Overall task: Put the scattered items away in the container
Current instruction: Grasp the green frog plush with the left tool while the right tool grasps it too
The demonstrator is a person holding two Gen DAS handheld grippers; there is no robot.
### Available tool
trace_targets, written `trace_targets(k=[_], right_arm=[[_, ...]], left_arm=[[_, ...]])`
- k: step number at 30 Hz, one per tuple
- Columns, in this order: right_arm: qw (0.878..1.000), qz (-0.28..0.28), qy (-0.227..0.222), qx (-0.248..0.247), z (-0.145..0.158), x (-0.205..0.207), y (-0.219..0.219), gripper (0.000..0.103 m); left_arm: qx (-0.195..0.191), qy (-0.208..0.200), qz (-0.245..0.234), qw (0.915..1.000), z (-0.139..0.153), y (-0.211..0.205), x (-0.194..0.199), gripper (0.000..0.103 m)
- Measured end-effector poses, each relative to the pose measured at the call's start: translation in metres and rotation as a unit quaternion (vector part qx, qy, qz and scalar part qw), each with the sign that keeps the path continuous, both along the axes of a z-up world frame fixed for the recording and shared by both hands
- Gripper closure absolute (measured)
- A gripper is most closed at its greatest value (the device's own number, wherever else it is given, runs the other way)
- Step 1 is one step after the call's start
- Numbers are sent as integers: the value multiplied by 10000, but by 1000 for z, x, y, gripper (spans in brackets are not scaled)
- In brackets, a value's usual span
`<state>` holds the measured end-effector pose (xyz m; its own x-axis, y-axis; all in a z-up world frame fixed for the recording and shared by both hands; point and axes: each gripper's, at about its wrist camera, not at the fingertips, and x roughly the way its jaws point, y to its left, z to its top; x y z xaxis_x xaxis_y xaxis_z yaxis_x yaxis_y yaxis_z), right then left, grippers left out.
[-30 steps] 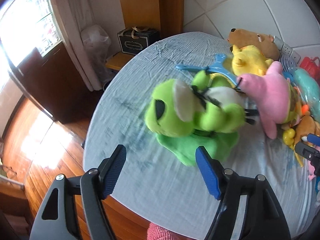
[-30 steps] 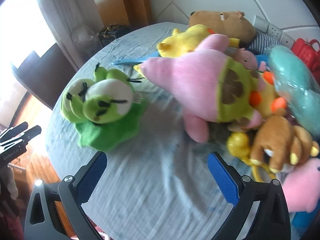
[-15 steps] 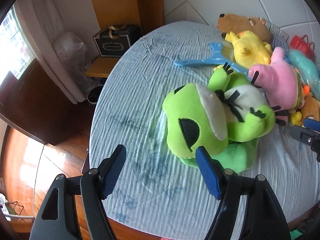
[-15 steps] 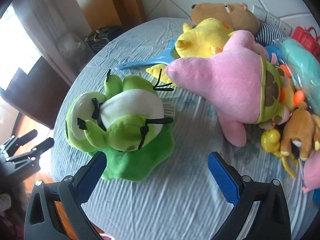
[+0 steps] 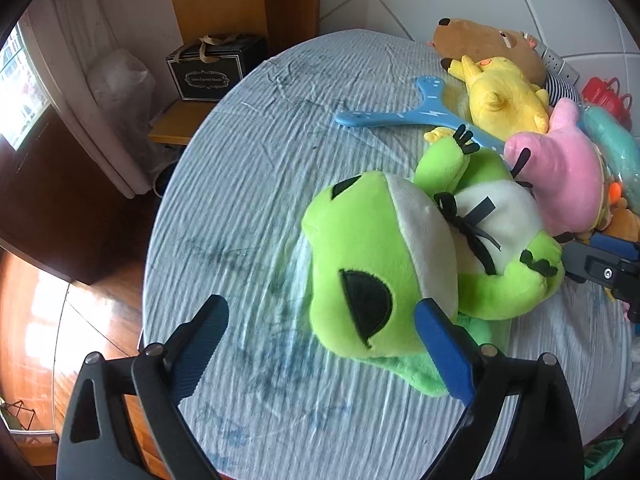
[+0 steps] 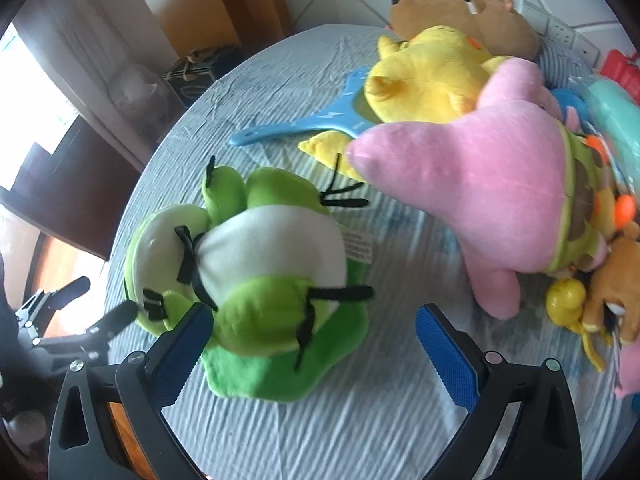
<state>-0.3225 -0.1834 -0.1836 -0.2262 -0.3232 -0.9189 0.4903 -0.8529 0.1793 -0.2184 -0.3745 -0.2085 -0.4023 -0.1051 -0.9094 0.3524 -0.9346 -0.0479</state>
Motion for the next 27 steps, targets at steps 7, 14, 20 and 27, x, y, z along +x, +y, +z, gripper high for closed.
trace_targets(k=[7, 14, 20, 27], right_arm=[[9994, 110, -327, -74, -22, -12, -14, 0], [9982, 140, -572, -85, -42, -23, -18, 0], [9971, 129, -724, -173, -55, -31, -19, 0], [9941, 235, -1033, -245, -72, -35, -29, 0]], left_arm=[[113, 60, -178, 9998, -8, 10, -16, 1], [223, -139, -291, 9992, -31, 18, -31, 1], [277, -98, -340, 9990, -38, 15, -37, 0], [480, -108, -253, 9985, -47, 9, -41, 0]])
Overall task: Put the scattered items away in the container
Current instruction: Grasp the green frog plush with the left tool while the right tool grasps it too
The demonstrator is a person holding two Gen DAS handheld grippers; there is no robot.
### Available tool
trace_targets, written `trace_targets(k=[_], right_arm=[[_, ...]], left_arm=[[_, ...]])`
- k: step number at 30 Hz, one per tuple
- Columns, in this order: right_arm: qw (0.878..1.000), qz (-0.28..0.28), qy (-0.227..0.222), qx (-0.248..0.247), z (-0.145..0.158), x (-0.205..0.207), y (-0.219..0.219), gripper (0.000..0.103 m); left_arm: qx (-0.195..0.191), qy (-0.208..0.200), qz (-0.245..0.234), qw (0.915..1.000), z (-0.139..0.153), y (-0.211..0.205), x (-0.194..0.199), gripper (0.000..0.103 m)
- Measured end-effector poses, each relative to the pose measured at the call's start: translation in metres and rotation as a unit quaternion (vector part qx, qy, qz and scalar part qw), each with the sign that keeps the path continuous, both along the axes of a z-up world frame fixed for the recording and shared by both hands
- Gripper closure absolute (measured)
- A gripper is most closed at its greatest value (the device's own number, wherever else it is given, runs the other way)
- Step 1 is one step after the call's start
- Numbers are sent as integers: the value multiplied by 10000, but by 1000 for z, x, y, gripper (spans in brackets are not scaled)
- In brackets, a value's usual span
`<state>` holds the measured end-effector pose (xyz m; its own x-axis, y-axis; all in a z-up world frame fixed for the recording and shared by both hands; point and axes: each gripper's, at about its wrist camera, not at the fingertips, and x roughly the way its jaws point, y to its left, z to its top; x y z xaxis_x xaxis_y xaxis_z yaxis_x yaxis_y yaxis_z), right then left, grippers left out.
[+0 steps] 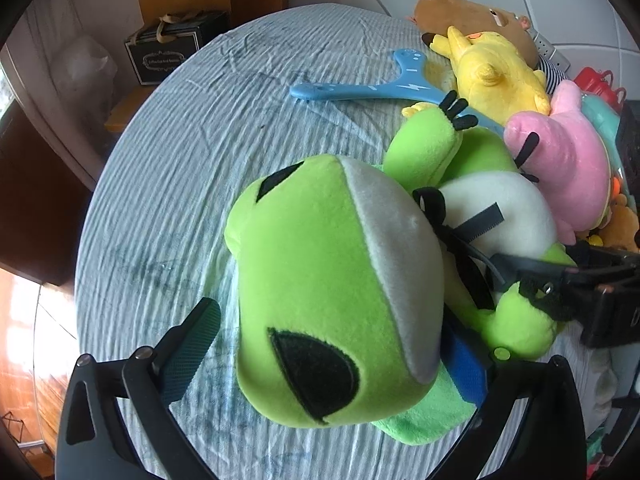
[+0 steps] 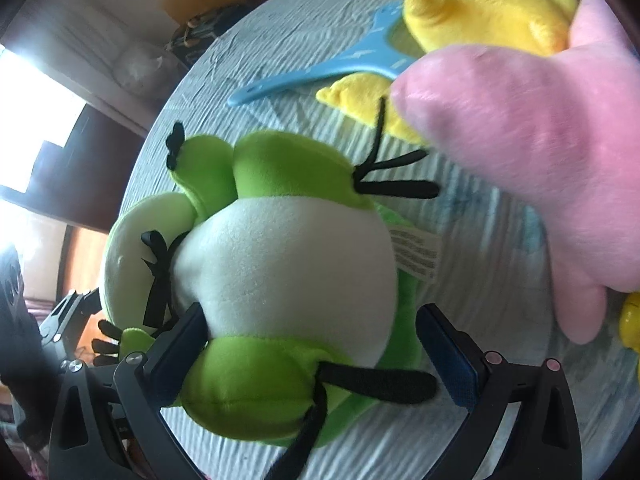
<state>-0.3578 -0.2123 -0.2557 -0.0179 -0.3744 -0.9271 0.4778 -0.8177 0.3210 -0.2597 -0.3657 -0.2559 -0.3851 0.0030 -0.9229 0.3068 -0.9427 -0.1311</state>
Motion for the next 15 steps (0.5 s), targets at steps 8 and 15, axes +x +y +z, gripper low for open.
trace_targets(k=[8, 15], right_arm=[[9994, -5, -269, -215, -17, -3, -3, 0], [9987, -15, -311, -395, -25, -5, -3, 0]], left_arm=[[-41, -57, -151, 9999, -5, 3, -4, 1], [-120, 63, -213, 9997, -1, 12, -4, 20]])
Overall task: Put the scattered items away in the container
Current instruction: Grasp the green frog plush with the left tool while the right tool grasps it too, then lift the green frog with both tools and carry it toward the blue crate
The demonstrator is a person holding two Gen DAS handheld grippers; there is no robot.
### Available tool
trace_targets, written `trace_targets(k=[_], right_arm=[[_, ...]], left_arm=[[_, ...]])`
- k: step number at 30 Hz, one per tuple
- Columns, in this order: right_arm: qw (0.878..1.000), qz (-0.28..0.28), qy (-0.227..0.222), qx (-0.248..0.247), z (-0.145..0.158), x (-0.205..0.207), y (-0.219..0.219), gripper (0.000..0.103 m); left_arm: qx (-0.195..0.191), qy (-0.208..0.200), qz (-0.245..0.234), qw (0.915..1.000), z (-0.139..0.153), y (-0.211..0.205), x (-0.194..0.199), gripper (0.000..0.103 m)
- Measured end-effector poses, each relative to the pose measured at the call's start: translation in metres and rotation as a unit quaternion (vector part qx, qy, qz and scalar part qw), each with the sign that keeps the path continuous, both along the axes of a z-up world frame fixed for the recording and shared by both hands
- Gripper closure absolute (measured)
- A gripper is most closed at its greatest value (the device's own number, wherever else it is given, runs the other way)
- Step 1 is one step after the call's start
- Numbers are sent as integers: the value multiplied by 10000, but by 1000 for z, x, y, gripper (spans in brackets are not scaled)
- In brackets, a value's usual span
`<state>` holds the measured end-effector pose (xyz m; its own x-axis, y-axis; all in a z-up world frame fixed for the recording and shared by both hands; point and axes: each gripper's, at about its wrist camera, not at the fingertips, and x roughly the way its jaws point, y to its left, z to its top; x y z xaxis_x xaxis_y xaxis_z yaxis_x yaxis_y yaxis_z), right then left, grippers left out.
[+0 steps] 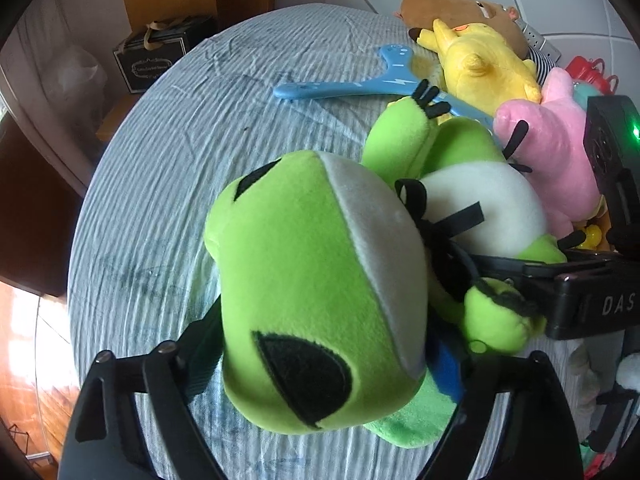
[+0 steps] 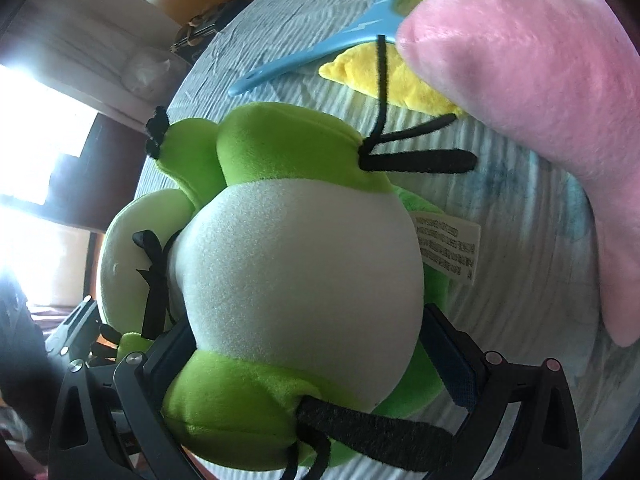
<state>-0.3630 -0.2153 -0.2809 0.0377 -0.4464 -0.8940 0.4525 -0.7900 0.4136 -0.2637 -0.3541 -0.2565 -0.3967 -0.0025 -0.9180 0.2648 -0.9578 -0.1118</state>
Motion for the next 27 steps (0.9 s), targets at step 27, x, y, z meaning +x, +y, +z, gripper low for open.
trace_targets(k=[27], right_arm=[[9960, -45, 888, -4, 9, 39, 16, 0]], left_arm=[[-204, 483, -5, 9986, -7, 9, 21, 20]])
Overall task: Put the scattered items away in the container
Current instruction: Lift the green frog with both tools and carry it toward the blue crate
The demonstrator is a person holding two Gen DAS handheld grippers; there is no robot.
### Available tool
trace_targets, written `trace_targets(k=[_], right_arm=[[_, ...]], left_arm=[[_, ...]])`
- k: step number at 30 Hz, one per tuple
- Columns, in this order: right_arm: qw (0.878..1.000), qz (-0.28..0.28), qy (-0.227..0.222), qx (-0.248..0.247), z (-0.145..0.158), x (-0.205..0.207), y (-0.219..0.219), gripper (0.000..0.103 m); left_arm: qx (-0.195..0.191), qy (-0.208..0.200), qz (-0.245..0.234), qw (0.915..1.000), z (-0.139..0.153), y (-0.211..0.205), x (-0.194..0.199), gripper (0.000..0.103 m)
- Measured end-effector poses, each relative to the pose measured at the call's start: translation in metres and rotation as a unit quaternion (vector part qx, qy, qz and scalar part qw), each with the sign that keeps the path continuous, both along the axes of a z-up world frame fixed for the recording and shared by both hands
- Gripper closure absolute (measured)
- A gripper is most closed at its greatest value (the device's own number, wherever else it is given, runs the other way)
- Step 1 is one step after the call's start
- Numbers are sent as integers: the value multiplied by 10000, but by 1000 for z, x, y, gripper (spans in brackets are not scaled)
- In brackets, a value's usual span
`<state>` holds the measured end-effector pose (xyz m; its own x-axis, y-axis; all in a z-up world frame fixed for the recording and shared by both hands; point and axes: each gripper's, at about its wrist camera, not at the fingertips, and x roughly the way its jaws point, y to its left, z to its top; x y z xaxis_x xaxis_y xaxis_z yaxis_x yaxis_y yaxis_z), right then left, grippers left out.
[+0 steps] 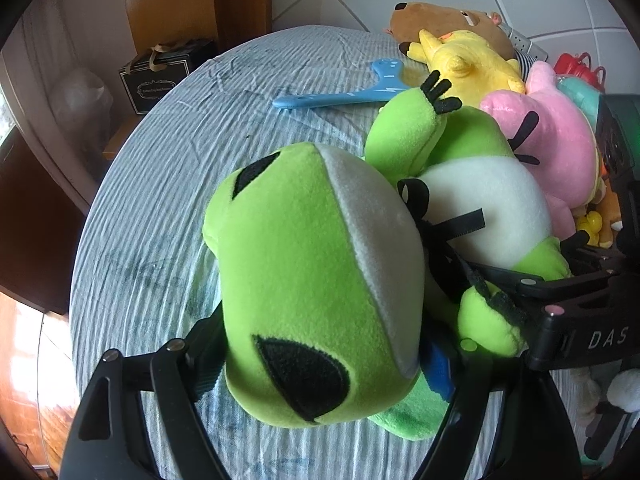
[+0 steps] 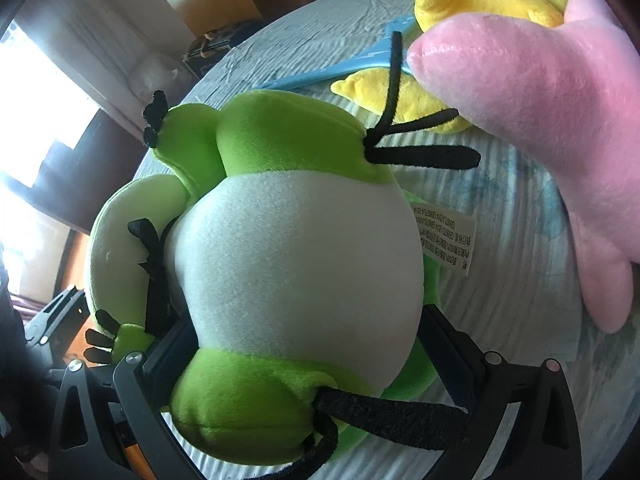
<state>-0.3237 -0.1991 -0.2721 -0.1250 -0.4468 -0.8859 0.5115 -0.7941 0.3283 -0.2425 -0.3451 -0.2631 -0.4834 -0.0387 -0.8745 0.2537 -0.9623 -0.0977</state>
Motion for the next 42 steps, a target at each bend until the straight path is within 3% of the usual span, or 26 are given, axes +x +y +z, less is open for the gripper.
trace_targets(k=[2, 5, 7, 9, 13, 24, 31, 42], right_arm=[[9999, -26, -57, -107, -3, -2, 1, 0], [9998, -5, 79, -160, 0, 0, 0, 1], [9988, 97, 469, -130, 15, 9, -3, 14], [9970, 173, 744, -98, 30, 20, -5, 20], [9963, 150, 809, -256, 52, 33, 4, 22], [9860, -330, 1567, -456, 143, 77, 55, 22], [9746, -1061, 1937, -360, 182, 109, 107, 22], [9485, -2510, 1932, -24, 199, 172, 224, 22]], left_arm=[[22, 45, 11, 10000, -1, -1, -1, 20], [-102, 144, -83, 9998, 6, 3, 0, 30], [-221, 227, -139, 9994, 15, 8, 4, 36], [-273, 276, -157, 9991, 25, 9, 9, 37], [-328, 416, -254, 9983, 47, 13, 22, 37], [-475, 1205, -872, 9877, 127, 49, 47, 37], [-332, 1511, -1605, 9748, 155, 92, 57, 37], [-49, 1534, -3068, 9393, 164, 206, 81, 37]])
